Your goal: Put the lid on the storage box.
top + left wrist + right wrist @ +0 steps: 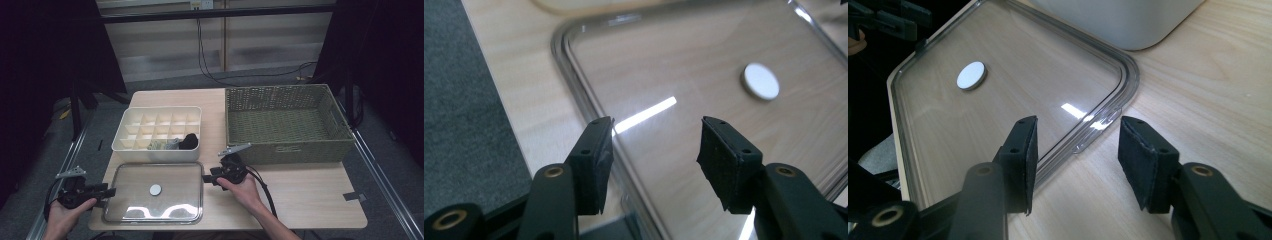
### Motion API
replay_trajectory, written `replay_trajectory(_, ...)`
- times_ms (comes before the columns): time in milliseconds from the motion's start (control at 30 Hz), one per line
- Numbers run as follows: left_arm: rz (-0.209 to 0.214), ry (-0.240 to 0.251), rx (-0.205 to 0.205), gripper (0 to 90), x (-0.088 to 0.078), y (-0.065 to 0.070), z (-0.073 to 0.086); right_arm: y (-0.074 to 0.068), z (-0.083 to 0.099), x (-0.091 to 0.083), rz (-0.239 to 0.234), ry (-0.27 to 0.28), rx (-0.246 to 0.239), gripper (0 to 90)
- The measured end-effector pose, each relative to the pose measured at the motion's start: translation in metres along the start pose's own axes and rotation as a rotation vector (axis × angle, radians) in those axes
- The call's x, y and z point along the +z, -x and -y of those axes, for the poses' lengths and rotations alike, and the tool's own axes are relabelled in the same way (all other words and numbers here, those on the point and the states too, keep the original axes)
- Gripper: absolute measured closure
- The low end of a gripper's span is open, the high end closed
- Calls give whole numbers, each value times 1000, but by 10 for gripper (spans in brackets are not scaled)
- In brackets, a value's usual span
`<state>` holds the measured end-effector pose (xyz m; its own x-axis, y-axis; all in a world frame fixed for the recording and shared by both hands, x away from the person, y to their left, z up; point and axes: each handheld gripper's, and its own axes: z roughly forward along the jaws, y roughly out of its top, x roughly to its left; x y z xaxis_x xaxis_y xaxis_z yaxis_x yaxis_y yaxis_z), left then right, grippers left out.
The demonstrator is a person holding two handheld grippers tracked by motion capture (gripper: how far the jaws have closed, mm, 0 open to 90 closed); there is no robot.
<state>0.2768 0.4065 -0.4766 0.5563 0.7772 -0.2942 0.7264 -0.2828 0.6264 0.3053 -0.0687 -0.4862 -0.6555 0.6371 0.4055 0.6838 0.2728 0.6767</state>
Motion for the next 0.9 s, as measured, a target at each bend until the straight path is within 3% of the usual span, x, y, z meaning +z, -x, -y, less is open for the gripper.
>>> replay_trajectory(167,-8,-1,11,477,-1,3,8,0,-1,10,0,-33,18,589)
replay_trajectory(500,-20,-14,9,495,5,0,9,0,0,22,33,-53,45,620)
replay_trajectory(633,-40,-40,25,499,9,1,9,0,2,25,32,-54,52,635)
replay_trajectory(800,-52,-32,27,545,9,0,9,-4,1,28,32,-55,61,635)
replay_trajectory(900,-59,-26,29,546,10,1,8,-2,2,28,27,-47,105,639)
